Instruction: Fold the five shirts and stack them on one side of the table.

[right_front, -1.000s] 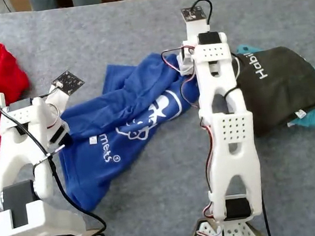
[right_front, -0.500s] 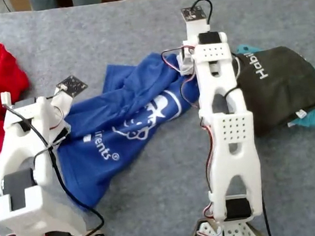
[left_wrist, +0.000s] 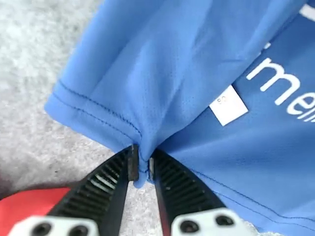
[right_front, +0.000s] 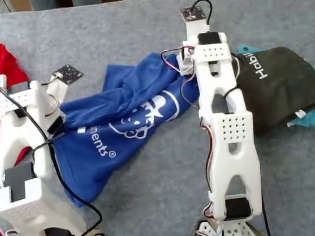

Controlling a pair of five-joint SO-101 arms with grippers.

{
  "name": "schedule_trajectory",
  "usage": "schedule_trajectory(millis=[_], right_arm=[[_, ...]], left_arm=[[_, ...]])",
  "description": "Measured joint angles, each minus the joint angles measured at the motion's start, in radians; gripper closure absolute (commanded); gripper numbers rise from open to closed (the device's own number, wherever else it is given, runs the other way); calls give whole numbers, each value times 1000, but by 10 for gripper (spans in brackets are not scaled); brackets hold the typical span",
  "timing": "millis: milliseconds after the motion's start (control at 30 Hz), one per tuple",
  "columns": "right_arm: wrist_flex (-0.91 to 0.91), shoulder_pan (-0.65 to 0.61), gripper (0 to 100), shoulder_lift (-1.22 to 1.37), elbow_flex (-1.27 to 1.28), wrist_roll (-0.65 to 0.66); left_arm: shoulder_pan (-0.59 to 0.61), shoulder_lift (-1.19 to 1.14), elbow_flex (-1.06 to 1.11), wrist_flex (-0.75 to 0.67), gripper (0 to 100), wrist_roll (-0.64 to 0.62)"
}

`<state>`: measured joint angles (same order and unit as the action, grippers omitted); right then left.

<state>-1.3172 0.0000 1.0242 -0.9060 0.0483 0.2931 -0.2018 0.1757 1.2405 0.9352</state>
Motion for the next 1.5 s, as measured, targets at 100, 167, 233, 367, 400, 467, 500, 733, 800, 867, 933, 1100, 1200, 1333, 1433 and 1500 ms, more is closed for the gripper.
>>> schedule_trajectory(millis=[100, 167, 233, 367, 400, 467, 500, 733, 800, 867, 933, 1100, 1200, 1333, 1433, 1500], right_arm=[[0, 0, 984, 0, 0, 0], [0, 0, 984, 0, 0, 0], [0, 0, 984, 0, 0, 0], [0, 0, 984, 0, 0, 0], [0, 0, 984, 0, 0, 0], [0, 0, 984, 0, 0, 0], [0, 0, 984, 0, 0, 0], [0, 0, 984, 0, 0, 0], [0, 0, 984, 0, 0, 0], [0, 0, 984, 0, 0, 0], [0, 0, 984, 0, 0, 0], [0, 0, 984, 0, 0, 0], [0, 0, 984, 0, 0, 0], [0, 0, 984, 0, 0, 0], [0, 0, 984, 0, 0, 0], [0, 0, 984, 0, 0, 0]], left_arm=[[0, 0, -15, 8, 971, 0], [0, 0, -15, 9, 971, 0], [0, 0, -15, 11, 971, 0], [9, -9, -15, 11, 967, 43], [14, -9, -15, 11, 967, 58], [21, -9, -15, 11, 967, 72], [21, -9, -15, 11, 967, 74], [21, -9, -15, 11, 863, 127], [23, -9, -15, 11, 817, 149], [28, -9, -15, 11, 796, 160], [29, -9, -15, 0, 798, 163], [32, -9, -15, -28, 799, 163], [32, -9, -15, -38, 799, 163], [32, -37, -15, -49, 828, 163], [32, -77, -15, -49, 844, 183], [32, -103, -15, -54, 845, 206]])
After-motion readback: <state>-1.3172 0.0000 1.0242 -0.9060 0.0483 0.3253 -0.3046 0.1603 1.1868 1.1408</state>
